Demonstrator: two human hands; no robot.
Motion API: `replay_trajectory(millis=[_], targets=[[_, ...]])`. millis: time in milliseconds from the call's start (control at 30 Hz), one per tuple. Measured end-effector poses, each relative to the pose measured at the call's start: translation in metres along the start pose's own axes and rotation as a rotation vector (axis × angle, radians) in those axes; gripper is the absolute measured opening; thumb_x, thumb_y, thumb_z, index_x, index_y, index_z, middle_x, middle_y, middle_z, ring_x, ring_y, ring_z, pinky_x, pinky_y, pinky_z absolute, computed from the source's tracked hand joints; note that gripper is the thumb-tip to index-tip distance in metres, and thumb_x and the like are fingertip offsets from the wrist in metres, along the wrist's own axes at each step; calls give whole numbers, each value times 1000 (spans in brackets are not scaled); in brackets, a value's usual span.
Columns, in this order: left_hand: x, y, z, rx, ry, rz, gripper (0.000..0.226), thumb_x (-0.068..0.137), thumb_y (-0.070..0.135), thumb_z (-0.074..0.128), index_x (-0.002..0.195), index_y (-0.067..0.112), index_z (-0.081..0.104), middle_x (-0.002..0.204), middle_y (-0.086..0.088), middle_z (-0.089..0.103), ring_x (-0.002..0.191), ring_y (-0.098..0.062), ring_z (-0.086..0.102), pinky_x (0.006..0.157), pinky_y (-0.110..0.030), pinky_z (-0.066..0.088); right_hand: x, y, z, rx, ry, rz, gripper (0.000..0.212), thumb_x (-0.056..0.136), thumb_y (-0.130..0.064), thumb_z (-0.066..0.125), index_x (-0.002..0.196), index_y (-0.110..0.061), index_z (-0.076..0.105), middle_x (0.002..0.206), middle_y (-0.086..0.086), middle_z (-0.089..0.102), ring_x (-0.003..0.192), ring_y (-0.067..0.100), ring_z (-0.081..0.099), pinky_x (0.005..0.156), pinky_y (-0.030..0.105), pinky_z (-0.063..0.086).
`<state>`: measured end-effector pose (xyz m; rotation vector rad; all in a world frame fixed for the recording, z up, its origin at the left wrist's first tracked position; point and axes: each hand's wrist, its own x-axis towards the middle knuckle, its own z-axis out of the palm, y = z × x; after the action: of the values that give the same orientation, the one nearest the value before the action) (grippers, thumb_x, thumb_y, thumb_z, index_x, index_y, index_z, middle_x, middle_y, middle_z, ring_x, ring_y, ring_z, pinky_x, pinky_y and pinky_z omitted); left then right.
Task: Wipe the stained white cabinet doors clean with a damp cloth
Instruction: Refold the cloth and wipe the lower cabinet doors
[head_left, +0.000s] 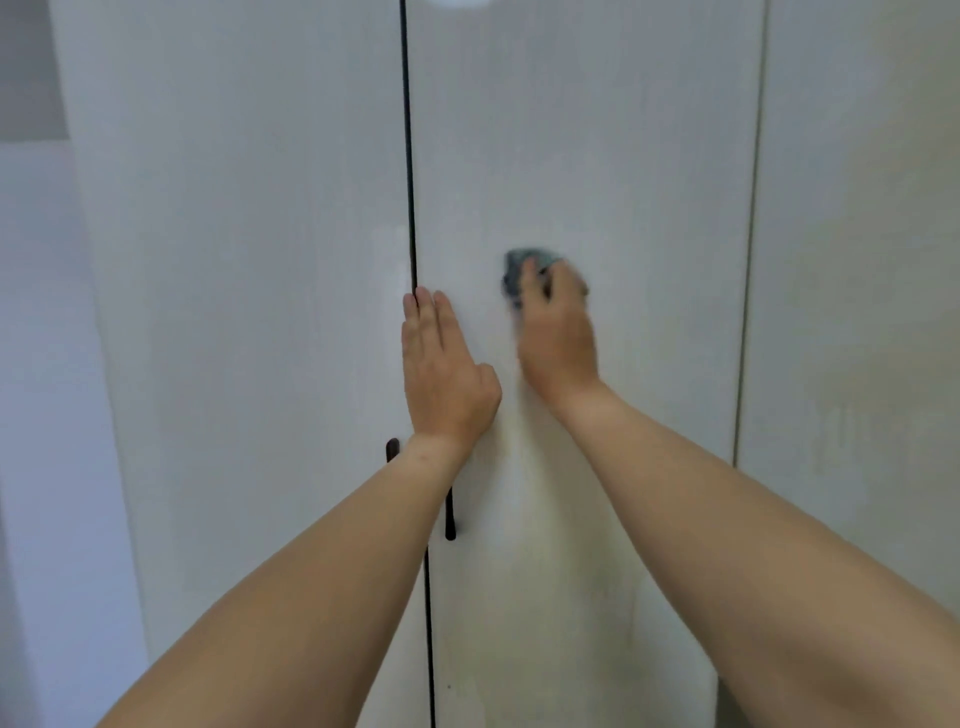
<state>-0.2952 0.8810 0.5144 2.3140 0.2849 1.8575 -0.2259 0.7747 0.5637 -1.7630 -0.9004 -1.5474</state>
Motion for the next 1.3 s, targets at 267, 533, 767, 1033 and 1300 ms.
replay_trajectory(millis=[267,533,767,1033,1300], targets=[[2,9,17,66,30,-64,87,73,15,41,154,-7,16,162,-27,9,152,-39,3,125,-49,7,11,104,-31,33,105,183,39,101,-18,44,138,-8,47,123,17,52,103,35,56,85,43,51],[0,11,20,100,22,-66,91,73,21,42,156,-1,11,163,-26,2,153,-38,-4,125,-49,3,-47,70,-15,-119,-126,-455,45,88,-4,49,131,1,59,112,22,60,89,39,62,52,39,54],[-1,11,22,105,52,-64,90,72,20,35,156,0,12,163,-26,4,153,-38,-2,125,-49,4,-28,118,-44,34,225,422,41,93,-5,43,131,4,53,113,26,51,92,42,56,75,48,54],[-1,15,21,161,28,-79,91,74,18,42,157,2,8,163,-26,0,153,-37,-5,125,-48,2,-44,155,-60,32,184,224,43,84,0,52,126,2,59,114,23,56,96,39,60,76,42,54],[-14,9,7,103,-21,-65,96,72,14,45,157,0,2,164,-23,-1,153,-34,-6,125,-47,1,-103,102,-31,-38,-131,-415,31,85,6,57,114,2,64,101,18,59,82,33,58,55,42,56]])
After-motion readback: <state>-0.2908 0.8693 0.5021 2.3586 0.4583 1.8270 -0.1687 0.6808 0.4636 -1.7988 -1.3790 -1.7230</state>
